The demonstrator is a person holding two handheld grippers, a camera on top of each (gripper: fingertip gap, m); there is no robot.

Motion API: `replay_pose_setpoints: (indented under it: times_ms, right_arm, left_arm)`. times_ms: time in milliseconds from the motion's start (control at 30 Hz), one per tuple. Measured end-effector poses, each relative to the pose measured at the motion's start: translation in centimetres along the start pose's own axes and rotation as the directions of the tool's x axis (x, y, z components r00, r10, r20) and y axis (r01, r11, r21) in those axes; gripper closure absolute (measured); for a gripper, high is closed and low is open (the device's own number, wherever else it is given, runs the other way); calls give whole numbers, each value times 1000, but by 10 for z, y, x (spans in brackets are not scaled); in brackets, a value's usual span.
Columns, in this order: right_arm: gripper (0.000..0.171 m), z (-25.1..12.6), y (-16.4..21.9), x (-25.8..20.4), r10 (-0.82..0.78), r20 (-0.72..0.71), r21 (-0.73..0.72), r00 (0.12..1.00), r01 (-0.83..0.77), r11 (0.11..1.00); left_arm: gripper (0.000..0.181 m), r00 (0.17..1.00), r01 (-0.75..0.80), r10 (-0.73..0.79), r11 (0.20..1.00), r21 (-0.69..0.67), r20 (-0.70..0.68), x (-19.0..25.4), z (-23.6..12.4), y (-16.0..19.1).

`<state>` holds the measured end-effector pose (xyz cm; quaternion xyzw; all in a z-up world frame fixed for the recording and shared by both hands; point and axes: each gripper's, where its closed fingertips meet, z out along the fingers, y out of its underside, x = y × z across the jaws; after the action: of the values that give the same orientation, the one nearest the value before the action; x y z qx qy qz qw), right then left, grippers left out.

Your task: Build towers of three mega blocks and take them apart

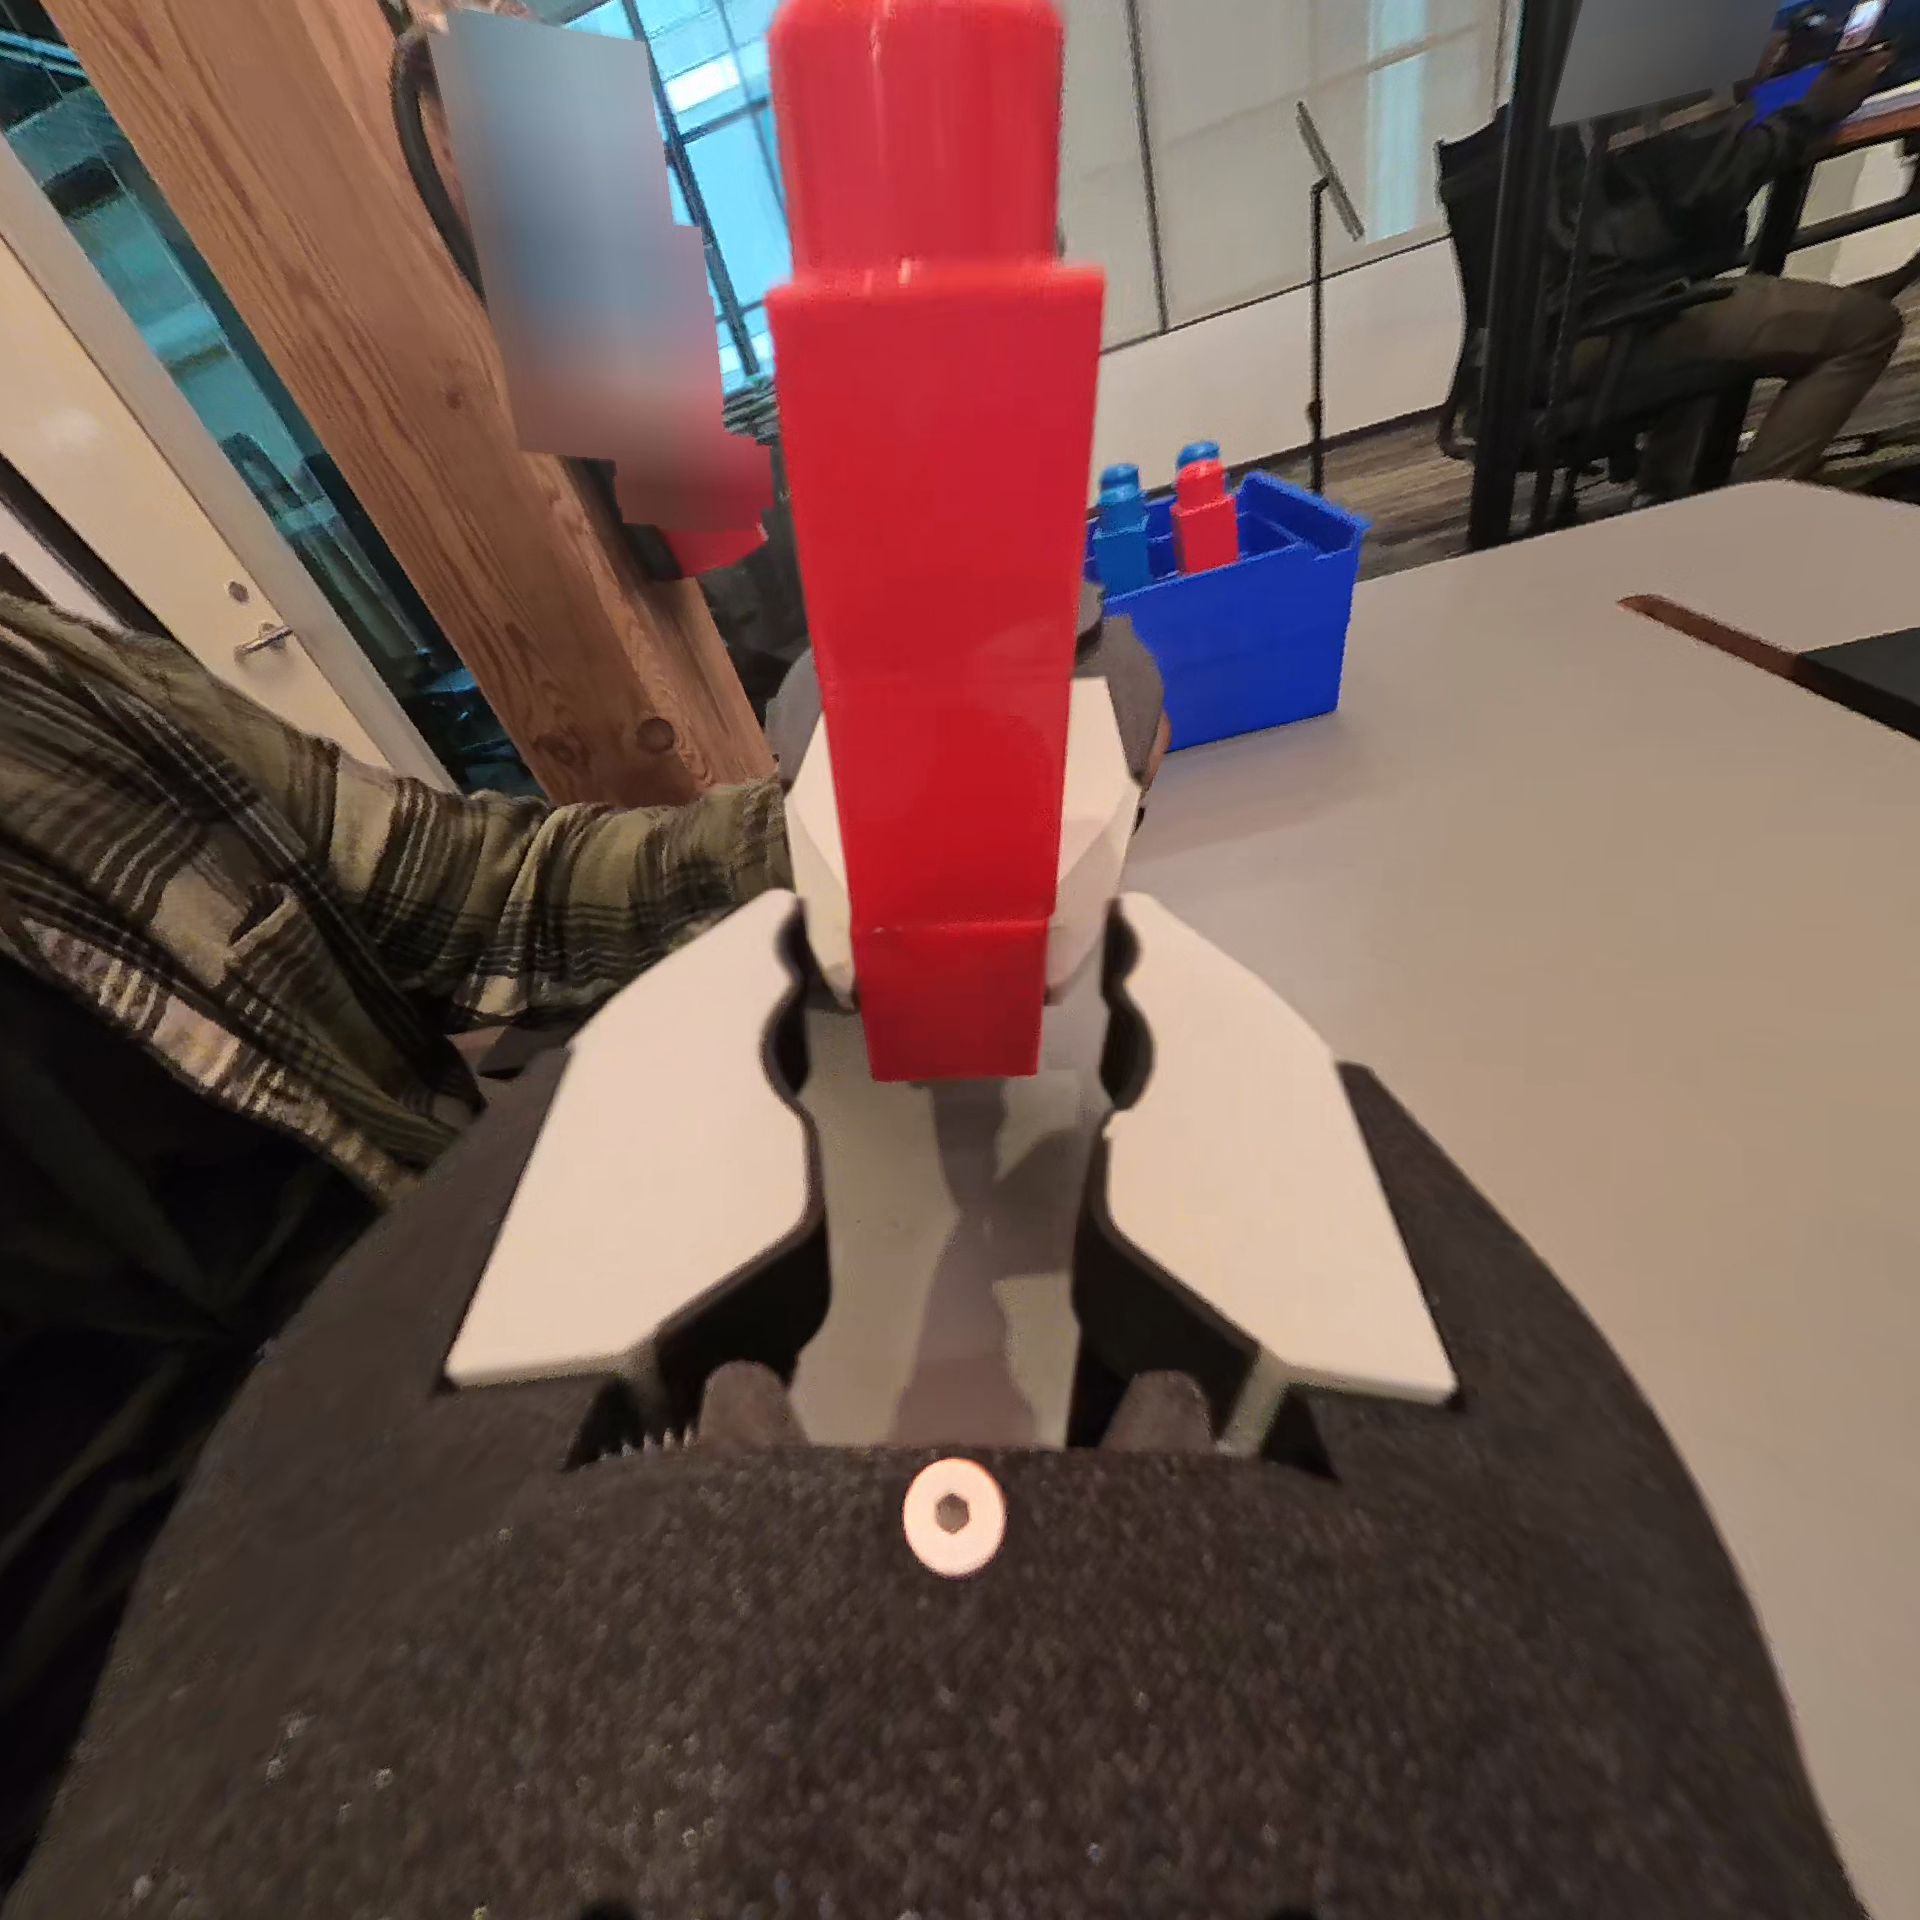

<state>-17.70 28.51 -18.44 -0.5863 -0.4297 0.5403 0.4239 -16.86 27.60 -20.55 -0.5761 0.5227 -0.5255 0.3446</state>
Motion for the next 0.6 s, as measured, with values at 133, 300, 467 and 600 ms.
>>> replay_pose_setpoints:
  times_ms: [133,300,467,600]
  right_arm:
    - [95,-17,-35,7,-49,-80,23,996,51,998]
    - [87,-15,-79,1,-124,-63,-40,990,121,992]
    - [111,2,-77,-2,-116,-2,-149,993,115,982]
    - [136,5,-76,-7,-99,41,-155,994,104,982]
  left_arm:
    - [148,1000,-3,3,1000,9,-2,0,0,0]
    - [148,1000,-10,10,1000,8,-1,1,1,1]
    - [148,1000,-15,15,1000,20,-7,3,1,-2]
    - [148,1000,-12,12,999,35,-14,3,-1,-3]
